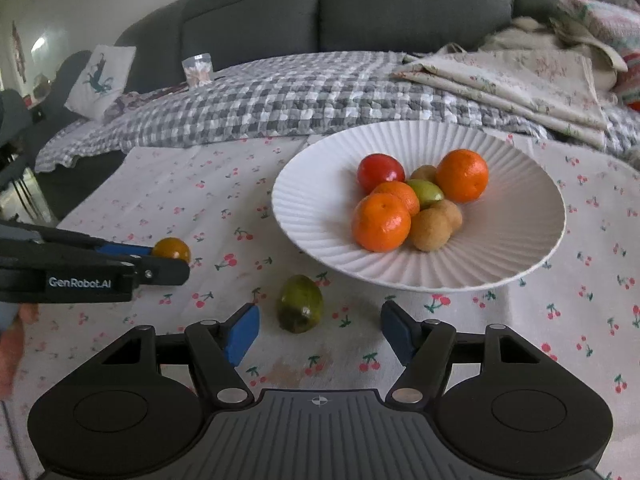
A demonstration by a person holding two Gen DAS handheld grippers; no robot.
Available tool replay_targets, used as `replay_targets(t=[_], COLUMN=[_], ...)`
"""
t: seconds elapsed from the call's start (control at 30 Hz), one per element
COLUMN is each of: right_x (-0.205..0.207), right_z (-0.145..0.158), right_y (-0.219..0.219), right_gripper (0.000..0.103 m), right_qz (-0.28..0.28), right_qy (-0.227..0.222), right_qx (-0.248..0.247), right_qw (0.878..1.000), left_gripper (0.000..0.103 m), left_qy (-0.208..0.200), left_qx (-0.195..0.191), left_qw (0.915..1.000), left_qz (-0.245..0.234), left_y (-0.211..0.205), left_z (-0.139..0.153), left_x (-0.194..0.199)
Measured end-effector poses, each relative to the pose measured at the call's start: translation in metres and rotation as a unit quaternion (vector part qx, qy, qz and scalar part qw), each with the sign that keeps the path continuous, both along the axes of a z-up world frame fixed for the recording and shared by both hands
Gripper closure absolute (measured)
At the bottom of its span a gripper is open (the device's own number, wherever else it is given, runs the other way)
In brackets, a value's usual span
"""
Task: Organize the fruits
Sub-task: 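Return the left tool to the fruits and grasp the yellow-orange tomato, then grasp the green lime with the right tool while the left tool holds the yellow tomato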
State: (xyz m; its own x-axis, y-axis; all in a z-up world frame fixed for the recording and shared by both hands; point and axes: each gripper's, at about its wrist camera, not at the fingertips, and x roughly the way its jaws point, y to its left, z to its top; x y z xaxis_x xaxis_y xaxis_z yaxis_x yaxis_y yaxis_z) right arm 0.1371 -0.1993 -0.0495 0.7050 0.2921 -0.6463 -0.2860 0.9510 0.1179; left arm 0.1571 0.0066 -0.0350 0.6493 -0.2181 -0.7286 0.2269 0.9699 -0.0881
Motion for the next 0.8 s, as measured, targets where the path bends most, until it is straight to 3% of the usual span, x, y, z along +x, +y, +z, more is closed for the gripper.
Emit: replay_targets(t=[0.1, 0.2, 0.23, 0.8], right_x=[0.001, 0.000, -0.001, -0.004], right_z=[0.000, -0.002, -0.002, 0.013], right_y=[0.003, 0.008, 0.010, 0.014], right_gripper=[0.044, 0.075, 0.078, 0.078], right_qz=[0.002, 0.020, 0.026, 0.049], right_qy=[-0.010, -0.009, -0.011, 0.001], right_qx=[-0.003, -0.019, -0.019, 0.008], right_qw=[1.000, 1.000, 0.999, 0.999], left_gripper=[0.075, 0.075, 0.075, 0.075], left_qy=[-0.002, -0.002, -0.003, -0.009], left_qx=[0.000, -0.002, -0.002, -0.007], left_qw=[1.0000, 1.0000, 1.0000, 0.9998], left_qz=[-0.001, 0.001, 0.001, 0.013], left_y=[0.000, 0.001, 0.001, 0.005], left_z=[0.000, 0.001, 0.001, 0.005], left_x=[0.000, 0.000, 0.000, -0.001])
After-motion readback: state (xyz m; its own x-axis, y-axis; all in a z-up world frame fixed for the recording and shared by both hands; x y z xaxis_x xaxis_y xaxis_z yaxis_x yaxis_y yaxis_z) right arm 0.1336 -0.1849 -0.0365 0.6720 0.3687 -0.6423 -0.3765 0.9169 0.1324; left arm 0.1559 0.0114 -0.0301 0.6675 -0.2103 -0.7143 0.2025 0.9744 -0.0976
